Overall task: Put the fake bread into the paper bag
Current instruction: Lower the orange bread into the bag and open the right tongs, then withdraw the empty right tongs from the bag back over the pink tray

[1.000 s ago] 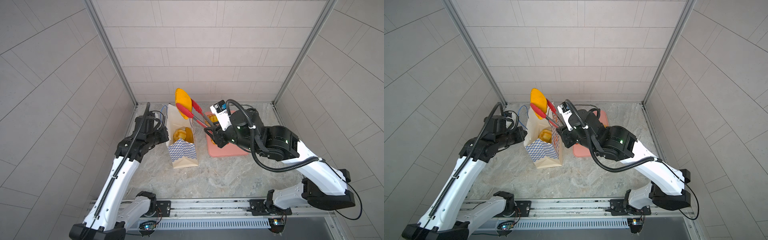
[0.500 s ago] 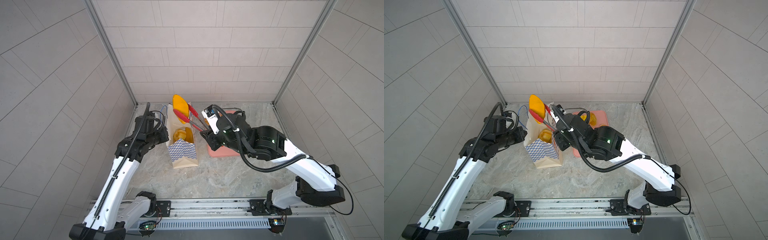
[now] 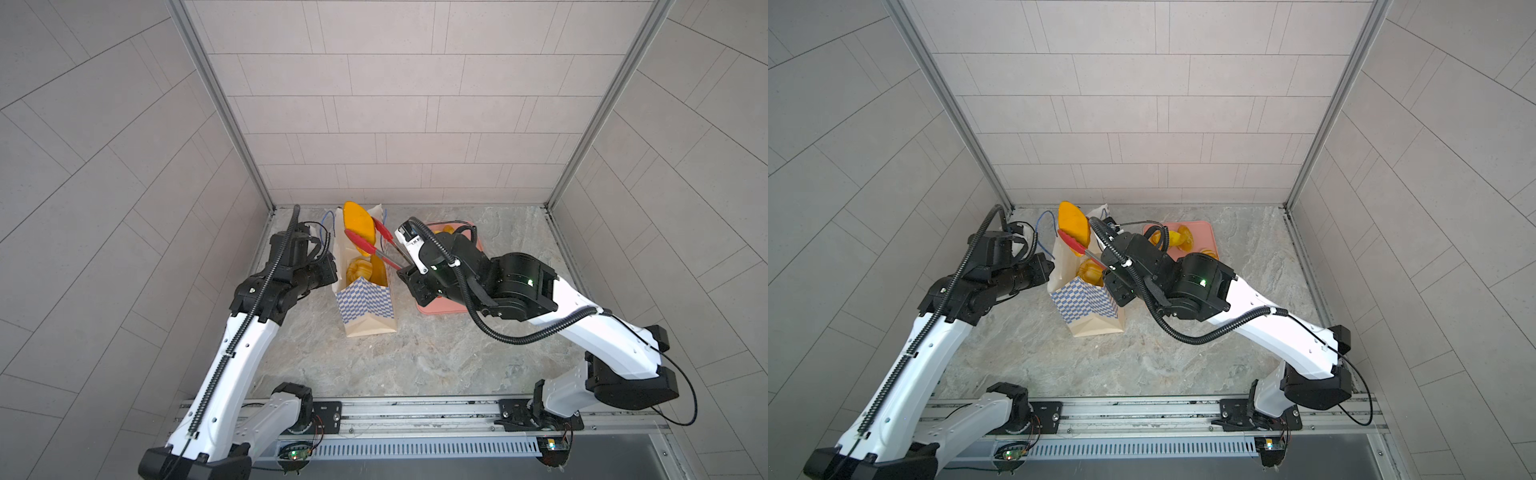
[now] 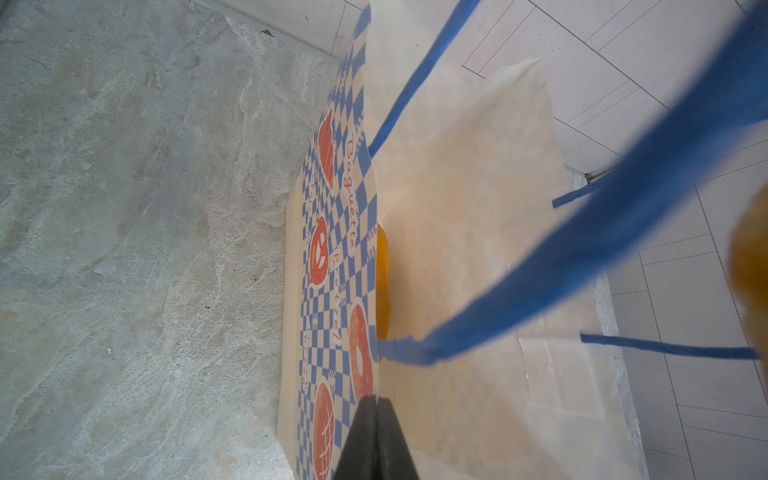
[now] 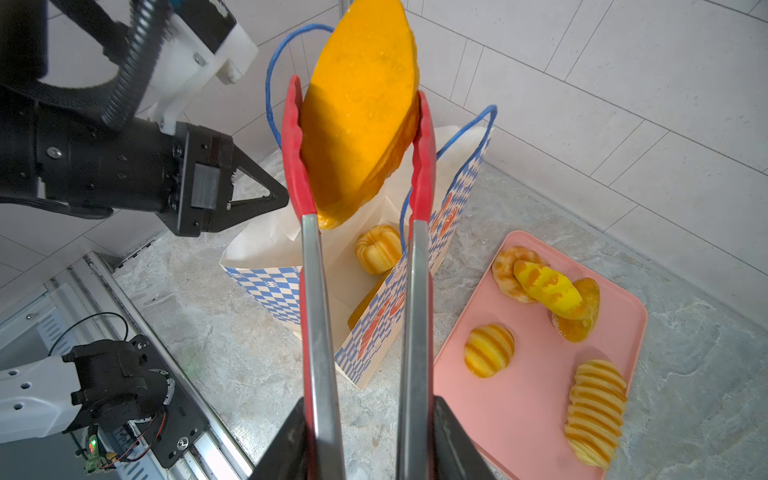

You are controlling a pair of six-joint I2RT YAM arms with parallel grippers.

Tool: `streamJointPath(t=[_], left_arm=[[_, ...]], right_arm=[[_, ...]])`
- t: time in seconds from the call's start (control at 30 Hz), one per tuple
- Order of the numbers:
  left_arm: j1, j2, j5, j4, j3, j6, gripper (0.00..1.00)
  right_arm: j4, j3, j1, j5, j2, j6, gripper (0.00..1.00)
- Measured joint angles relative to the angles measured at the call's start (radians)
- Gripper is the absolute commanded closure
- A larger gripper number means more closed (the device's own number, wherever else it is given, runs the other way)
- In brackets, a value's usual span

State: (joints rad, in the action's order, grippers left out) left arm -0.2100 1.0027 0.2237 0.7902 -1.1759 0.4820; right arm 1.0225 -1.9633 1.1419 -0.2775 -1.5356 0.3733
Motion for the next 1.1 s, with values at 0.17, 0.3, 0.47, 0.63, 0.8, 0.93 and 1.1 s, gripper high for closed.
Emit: streamJointPath(t=[0.17, 0.3, 0.47, 0.63, 0.8, 0.93, 1.1], left_arm=[[0.000, 0.000, 0.000, 0.000, 0.000, 0.000, 0.93], [0.000, 0.000, 0.000, -0.001, 0.002, 0.000, 0.93], [0.000, -0.001, 0.000, -0.002, 0.003, 0.000, 0.93], [0.000, -0.001, 0.000, -0.005, 0.003, 0.000, 0.93], [0.000, -0.001, 0.000, -0.007, 0.004, 0.000, 0.93], [0.000, -0.001, 0.000, -0.010, 0.005, 0.000, 0.93], [0.000, -0.002, 0.000, -0.011, 0.005, 0.000, 0.93]], right_arm=[[0.020, 0.000, 0.003, -0.004, -0.025, -0.002, 0.58], [0.030, 0.000, 0.003, -0.013, -0.028, -0.005, 0.56], [0.030, 0.000, 0.003, -0.021, -0.028, -0.007, 0.51], [0.029, 0.000, 0.003, -0.025, -0.028, -0.008, 0.44], [0.029, 0.000, 0.003, -0.029, -0.028, -0.008, 0.42], [0.029, 0.000, 0.003, -0.030, -0.028, -0.008, 0.42], [0.029, 0.000, 0.003, -0.031, -0.028, -0.008, 0.43]])
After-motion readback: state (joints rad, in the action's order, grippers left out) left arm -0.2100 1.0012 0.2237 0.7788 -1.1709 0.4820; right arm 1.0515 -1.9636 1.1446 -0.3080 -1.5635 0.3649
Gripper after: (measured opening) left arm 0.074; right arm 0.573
